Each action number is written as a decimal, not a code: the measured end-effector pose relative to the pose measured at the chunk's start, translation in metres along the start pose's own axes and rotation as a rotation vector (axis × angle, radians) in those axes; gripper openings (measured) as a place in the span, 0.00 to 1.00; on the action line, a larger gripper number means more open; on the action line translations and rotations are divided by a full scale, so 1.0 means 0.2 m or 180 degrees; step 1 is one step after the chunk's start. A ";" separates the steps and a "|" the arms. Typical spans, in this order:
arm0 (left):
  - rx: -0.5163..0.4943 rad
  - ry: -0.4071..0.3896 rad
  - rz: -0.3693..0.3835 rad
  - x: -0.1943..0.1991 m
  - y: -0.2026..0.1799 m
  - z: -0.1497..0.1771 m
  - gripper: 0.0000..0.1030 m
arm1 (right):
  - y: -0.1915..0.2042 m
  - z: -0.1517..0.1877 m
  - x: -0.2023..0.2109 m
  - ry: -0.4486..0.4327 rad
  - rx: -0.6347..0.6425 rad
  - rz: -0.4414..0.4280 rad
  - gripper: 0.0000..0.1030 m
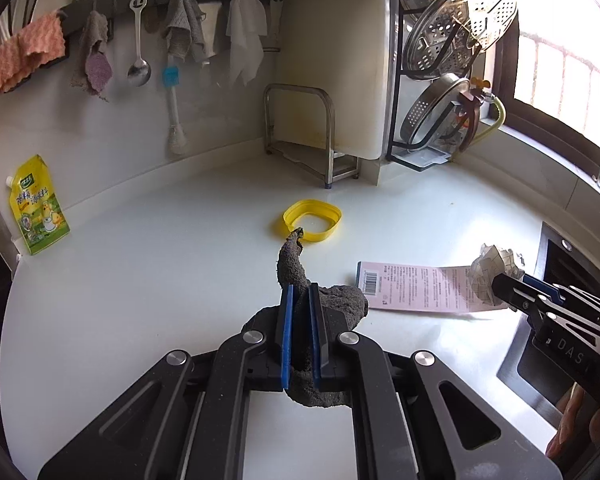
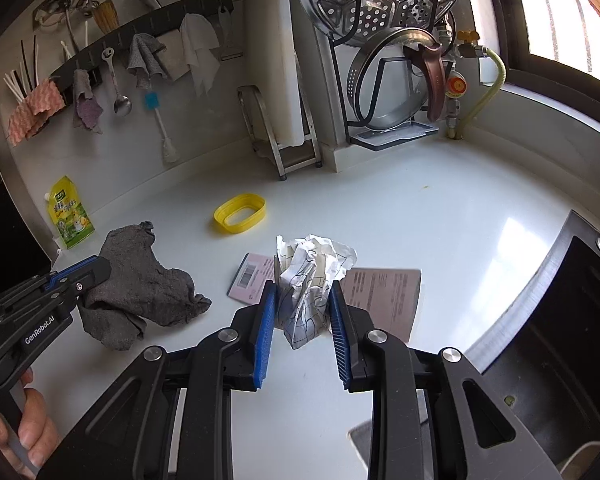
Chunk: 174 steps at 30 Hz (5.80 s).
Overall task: Collect trash
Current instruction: 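Carry the glove and crumpled paper over the blue basket bin with both tools, then open both tools to drop the glove and paper into the bin, then move both tools back toward the pink receipt on the counter, then close the right tool on the pink receipt and lift it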
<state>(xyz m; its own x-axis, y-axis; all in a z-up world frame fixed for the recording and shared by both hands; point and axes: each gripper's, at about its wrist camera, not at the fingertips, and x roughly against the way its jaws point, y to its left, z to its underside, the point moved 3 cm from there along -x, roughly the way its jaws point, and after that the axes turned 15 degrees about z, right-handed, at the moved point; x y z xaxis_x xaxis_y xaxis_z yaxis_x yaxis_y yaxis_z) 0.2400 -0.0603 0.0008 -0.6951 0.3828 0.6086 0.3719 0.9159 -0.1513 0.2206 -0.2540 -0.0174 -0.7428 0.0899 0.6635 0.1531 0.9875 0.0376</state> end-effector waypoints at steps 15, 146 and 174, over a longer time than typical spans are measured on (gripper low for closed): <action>-0.0038 0.0013 0.0102 0.43 -0.09 0.36 0.08 | 0.07 0.45 0.46 0.0025 -0.0010 0.0066 0.25; 0.0291 -0.0028 -0.0163 0.24 0.11 0.27 0.94 | 0.12 0.02 0.09 0.0066 0.0883 -0.0275 0.67; 0.0370 0.0167 -0.0139 -0.01 0.19 0.26 0.94 | 0.28 -0.05 -0.51 0.0587 0.2166 -0.0271 0.73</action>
<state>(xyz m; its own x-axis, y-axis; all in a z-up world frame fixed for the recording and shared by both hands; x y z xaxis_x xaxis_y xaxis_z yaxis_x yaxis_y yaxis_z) 0.2238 -0.0193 -0.0467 -0.6747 0.3382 0.6560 0.2660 0.9405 -0.2112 0.3121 -0.2085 -0.0761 -0.6025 0.0447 0.7969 -0.3865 0.8572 -0.3404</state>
